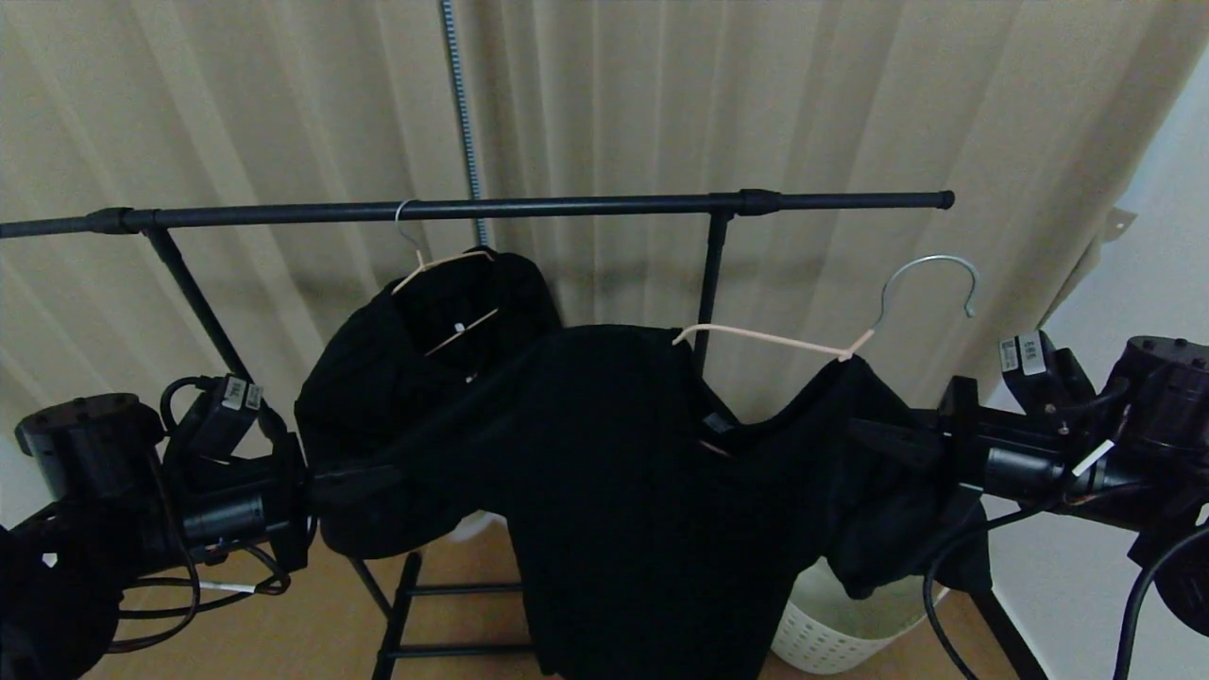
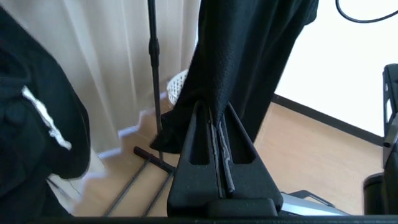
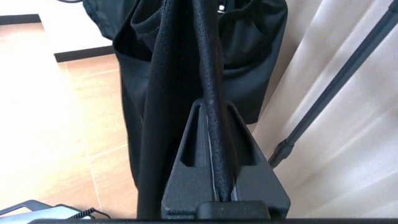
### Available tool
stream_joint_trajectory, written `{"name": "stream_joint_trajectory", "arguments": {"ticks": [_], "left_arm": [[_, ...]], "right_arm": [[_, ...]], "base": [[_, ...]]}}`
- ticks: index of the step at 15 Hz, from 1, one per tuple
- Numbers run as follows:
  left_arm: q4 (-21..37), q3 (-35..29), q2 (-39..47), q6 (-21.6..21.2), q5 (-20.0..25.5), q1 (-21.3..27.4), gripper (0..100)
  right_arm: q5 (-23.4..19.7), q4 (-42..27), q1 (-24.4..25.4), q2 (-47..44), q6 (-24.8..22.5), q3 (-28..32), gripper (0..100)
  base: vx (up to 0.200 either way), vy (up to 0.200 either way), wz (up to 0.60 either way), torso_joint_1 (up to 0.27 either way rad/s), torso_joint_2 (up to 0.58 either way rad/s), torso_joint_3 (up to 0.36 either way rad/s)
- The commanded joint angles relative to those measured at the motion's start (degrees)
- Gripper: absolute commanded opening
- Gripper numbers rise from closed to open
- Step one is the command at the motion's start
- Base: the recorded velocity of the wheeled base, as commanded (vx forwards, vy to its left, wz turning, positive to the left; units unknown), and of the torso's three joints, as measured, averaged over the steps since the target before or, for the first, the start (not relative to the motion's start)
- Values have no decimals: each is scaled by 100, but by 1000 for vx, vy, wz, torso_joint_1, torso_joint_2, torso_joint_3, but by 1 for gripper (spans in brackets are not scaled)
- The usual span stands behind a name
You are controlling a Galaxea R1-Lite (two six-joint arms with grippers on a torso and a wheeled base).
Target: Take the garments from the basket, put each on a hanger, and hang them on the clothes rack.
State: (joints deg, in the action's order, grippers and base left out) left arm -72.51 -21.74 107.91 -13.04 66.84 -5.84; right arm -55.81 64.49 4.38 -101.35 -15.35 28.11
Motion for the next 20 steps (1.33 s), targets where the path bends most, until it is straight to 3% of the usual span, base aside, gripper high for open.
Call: {"name": "stream_joint_trajectory", "arguments": {"ticks": [1, 2, 4, 5, 8, 10, 13, 16, 18, 20], "left_arm": [[-44, 55, 37, -5, 4, -5, 0], [-123, 55, 37, 4, 4, -5, 100], [-167, 47, 55, 92, 4, -5, 100], [-299, 64, 46, 355, 13, -14, 100], [-1529, 293, 19, 1480, -4, 13, 100], [-1661, 319, -288, 2016, -22, 232, 100], [-800, 258, -1018, 2016, -48, 408, 100], [1266, -226, -2231, 1981, -75, 487, 100], [2312, -569, -2556, 1717, -171, 575, 100], [3182, -929, -2582, 1129, -453, 768, 100]], "right_arm": [[-9, 2, 2, -16, -3, 1, 0], [-9, 2, 2, -16, 5, 19, 0], [-9, 2, 2, -25, 5, 28, 0], [-9, -6, 11, -60, 5, 37, 0], [26, -15, 213, -209, -12, 1, 0], [44, -24, 520, -333, -21, -51, 0], [53, -24, 890, -412, -30, -166, 0], [88, -24, 1197, -491, -82, -236, 0], [105, -24, 1347, -517, -109, -280, 0], [132, -15, 1470, -614, -135, -297, 0]], "base": [[0, 0, 0, 0, 0, 0], [0, 0, 0, 0, 0, 0], [0, 0, 0, 0, 0, 0], [0, 0, 0, 0, 0, 0], [0, 0, 0, 0, 0, 0], [0, 0, 0, 0, 0, 0], [0, 0, 0, 0, 0, 0], [0, 0, 0, 0, 0, 0], [0, 0, 0, 0, 0, 0], [0, 0, 0, 0, 0, 0]]}}
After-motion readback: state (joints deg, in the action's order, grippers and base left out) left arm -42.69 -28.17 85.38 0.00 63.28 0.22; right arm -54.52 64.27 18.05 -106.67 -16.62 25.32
